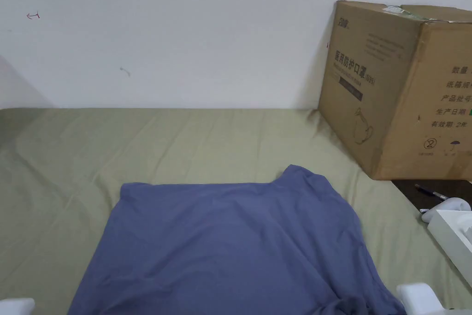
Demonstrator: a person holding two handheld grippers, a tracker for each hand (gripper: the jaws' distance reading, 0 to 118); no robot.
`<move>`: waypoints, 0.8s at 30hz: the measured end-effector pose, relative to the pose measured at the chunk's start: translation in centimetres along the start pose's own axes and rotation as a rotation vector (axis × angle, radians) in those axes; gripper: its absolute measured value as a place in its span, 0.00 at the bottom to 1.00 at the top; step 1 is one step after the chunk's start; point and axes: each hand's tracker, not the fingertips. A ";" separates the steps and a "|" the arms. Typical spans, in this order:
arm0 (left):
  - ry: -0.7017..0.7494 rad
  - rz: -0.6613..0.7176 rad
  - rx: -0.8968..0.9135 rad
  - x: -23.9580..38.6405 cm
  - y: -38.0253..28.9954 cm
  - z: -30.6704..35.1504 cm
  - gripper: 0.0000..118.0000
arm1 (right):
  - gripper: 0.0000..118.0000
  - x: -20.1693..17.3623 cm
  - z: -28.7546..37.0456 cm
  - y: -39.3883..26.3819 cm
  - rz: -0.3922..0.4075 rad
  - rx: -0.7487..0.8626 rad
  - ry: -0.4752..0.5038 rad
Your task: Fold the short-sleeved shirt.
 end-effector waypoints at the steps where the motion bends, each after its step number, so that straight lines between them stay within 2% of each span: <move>1: 0.010 -0.018 -0.004 0.2 0.0 -0.1 0.01 | 0.10 0.0 -0.2 -0.2 0.001 -0.009 -0.002; 5: 0.034 -0.067 -0.017 1.1 0.2 0.5 0.03 | 0.10 1.0 -1.1 -0.8 0.008 -0.039 -0.006; 8: 0.113 -0.167 -0.108 2.1 0.3 0.4 0.10 | 0.11 0.8 -0.8 -0.7 -0.015 -0.071 -0.009; 10: 0.119 -0.196 -0.156 2.1 0.0 0.4 0.37 | 0.24 0.8 -0.4 -0.8 -0.029 -0.140 -0.020; 11: 0.117 -0.192 -0.161 1.2 -0.3 0.6 0.55 | 0.36 0.8 -0.3 -1.0 -0.019 -0.165 -0.026; 12: 0.109 -0.178 -0.169 0.7 -0.4 1.0 0.76 | 0.59 0.9 0.0 -1.3 -0.009 -0.189 -0.035; 13: 0.101 -0.153 -0.176 0.4 -0.4 1.4 0.87 | 0.82 1.0 0.3 -1.5 0.003 -0.205 -0.051; 14: 0.094 -0.097 -0.184 0.0 -0.3 2.2 0.92 | 0.96 1.1 0.7 -1.7 0.009 -0.203 -0.079; 15: 0.063 -0.031 -0.194 -0.9 -0.3 3.0 0.92 | 0.99 1.1 1.9 -2.0 0.000 -0.145 -0.131; 16: 0.037 0.029 -0.201 -1.4 -0.1 3.8 0.92 | 0.97 1.1 3.3 -2.0 -0.021 -0.090 -0.143; 19: -0.030 0.116 -0.148 -2.2 -0.2 6.9 0.92 | 0.97 0.6 7.9 -1.1 -0.101 0.020 -0.074; 22: -0.036 0.166 -0.027 -1.0 -0.3 10.4 0.90 | 0.97 -2.5 11.9 -0.4 -0.082 0.165 -0.019; 23: -0.043 0.208 -0.004 -0.7 -0.5 11.2 0.76 | 0.91 -3.6 12.6 -0.3 -0.072 0.201 -0.003; 24: -0.098 0.263 0.020 -0.6 -0.8 12.2 0.36 | 0.67 -4.9 13.4 -0.5 -0.065 0.260 0.024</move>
